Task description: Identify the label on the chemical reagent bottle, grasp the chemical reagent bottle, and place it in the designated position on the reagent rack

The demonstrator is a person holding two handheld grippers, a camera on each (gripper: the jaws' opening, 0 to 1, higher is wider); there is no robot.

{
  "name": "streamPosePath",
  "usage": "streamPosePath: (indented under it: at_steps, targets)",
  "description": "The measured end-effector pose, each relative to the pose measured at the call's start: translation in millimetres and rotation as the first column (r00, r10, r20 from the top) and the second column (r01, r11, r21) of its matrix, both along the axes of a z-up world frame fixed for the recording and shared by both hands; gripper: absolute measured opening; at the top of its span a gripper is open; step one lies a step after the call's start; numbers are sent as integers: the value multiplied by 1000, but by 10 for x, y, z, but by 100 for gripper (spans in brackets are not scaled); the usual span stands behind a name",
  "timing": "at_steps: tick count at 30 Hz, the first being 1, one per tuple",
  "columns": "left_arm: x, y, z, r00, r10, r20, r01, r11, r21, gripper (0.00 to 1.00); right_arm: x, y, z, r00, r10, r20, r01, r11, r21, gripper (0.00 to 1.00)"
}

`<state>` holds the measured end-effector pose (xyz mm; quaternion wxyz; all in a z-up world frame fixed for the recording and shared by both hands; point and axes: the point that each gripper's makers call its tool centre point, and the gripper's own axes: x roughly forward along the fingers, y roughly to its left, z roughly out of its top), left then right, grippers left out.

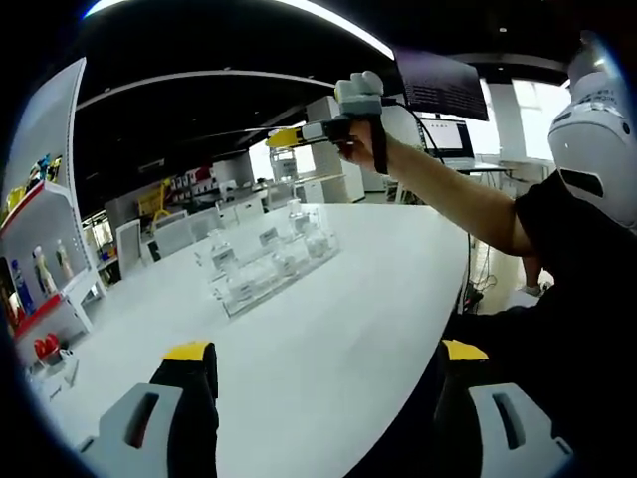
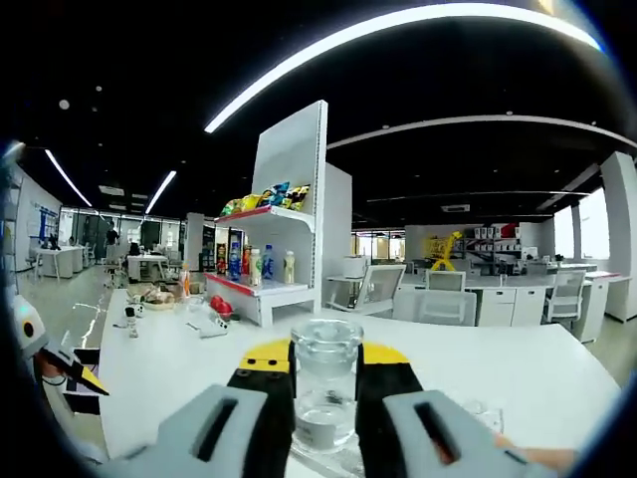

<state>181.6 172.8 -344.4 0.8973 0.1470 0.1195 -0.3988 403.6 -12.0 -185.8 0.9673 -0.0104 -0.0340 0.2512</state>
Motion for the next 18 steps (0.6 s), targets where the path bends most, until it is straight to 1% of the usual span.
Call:
streamPosePath:
  at_steps: [5,9,15,18]
  targets:
    - [4,11,-5,1000,-5,-1,5,1000,2,90,131,-29,-53,1000,-6,-21,6,1000,12,19]
    - [38,38,-17,1000,2,-3,-2,1000,2,90,236,-62,-59,999,-16,-28,17,1000,19,19]
    - [17,54,-35,1000,-13,0,13,1000,-15,90,370,-52,-36,999,-28,-25,29,999,18,19]
    - [25,55,-45,1000,-17,-8,17,999,-31,89,408,-34,-47,999,-33,-20,33,999,4,19]
